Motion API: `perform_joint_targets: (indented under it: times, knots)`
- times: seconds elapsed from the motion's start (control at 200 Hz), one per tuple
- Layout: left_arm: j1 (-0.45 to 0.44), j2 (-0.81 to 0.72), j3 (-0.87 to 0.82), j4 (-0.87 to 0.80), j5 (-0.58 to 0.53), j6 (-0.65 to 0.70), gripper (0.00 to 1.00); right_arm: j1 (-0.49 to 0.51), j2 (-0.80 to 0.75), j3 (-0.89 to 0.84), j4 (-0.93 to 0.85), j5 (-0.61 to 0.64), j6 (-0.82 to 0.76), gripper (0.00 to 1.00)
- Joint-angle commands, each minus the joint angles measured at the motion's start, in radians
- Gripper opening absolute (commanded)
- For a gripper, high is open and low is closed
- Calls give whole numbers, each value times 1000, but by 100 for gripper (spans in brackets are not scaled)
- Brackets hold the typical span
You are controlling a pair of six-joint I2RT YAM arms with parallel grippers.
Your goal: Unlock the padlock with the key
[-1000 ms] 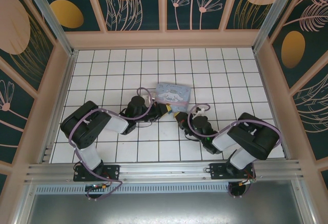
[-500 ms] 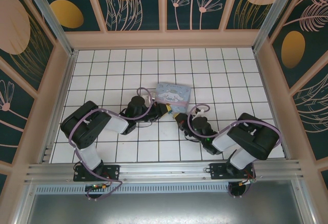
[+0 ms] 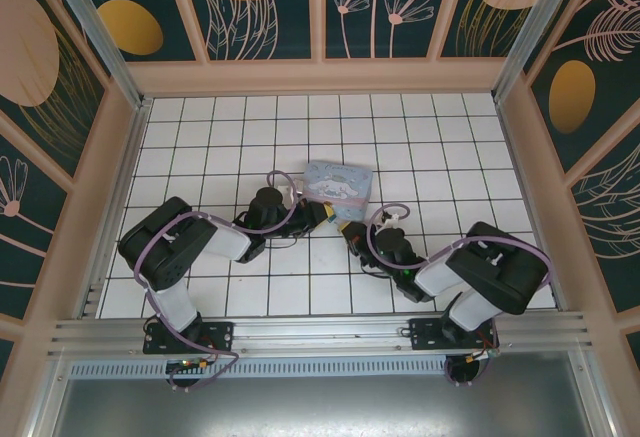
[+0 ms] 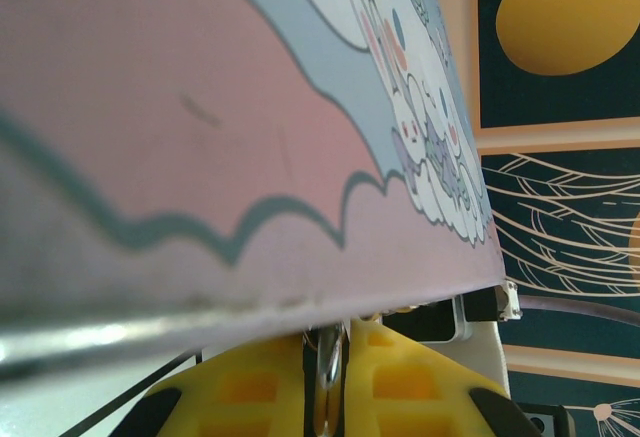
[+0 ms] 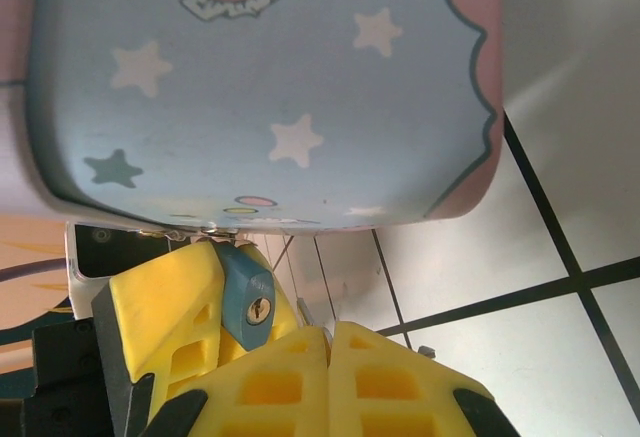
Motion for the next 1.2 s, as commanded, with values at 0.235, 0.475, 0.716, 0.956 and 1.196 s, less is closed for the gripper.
perform_joint_targets:
  times: [0.235,0.475,0.716,0.956,1.196]
  knots:
    - [5,1,-2,60,-4,8,0,1,-48,41,-43,9,-26,0]
    - [5,-3,-4,60,-3,10,0,-1,-51,45,-43,8,-29,0]
    - [4,-3,-7,60,-6,13,0,-6,-72,48,-50,7,-33,0]
    - [5,1,-8,65,-6,11,0,-7,-89,53,-70,9,-40,0]
    - [5,-8,-15,114,8,-47,0,-7,-43,53,-9,7,-38,0]
